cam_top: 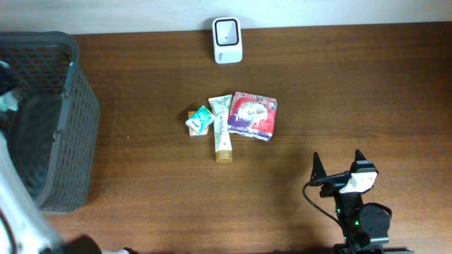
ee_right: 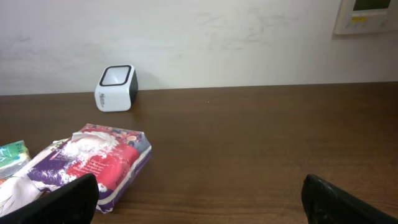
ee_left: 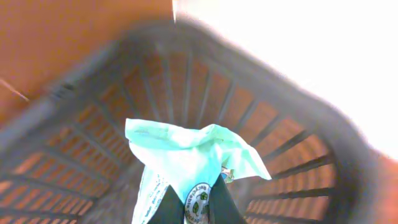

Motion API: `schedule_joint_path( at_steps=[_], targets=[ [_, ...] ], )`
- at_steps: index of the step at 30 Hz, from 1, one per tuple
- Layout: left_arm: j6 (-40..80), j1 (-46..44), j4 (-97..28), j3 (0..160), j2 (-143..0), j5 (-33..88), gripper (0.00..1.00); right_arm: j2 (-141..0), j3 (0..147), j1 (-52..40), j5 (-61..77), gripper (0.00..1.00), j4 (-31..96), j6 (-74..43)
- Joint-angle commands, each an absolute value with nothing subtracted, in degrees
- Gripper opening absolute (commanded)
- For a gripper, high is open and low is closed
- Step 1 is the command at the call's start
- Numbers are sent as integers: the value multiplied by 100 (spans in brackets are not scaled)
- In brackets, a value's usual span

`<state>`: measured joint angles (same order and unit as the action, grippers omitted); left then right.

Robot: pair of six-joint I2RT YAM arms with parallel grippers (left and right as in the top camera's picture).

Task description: Scan the item barcode

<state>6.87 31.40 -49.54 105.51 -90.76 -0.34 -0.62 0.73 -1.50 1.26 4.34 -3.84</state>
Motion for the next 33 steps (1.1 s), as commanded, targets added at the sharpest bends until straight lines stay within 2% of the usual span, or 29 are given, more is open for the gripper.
schedule_joint_path(
  at_steps=[1, 3, 4, 6, 11, 15, 30, 33],
  targets=[
    [1835, 3164, -4783, 10580, -8409, 292, 0, -21, 32, -183, 58, 99, 456, -342],
    [1907, 3164, -4641, 10580, -8165, 1278, 0, -21, 32, -183, 60, 99, 456, -342],
    [1907, 3151, -4480, 10580, -8062, 2309, 0, -21, 32, -183, 60, 99, 456, -342],
    [1907, 3037, -4324, 10580, -8025, 2956, 0, -21, 32, -183, 58, 99, 456, -342],
    [1715, 1911, -4309, 10580, -8042, 3024, 0, -21, 32, -183, 60, 99, 456, -342],
    [1052, 1138, -4320, 10580, -8042, 3022, 0, -21, 32, -183, 58, 99, 456, -342],
    [709, -580, -4814, 10580, -7955, 3229, 0, -21, 32, -183, 58, 99, 456, -342],
    [572, -985, -5137, 10578, -8053, 2707, 0, -21, 32, -183, 60, 99, 456, -342]
  ],
)
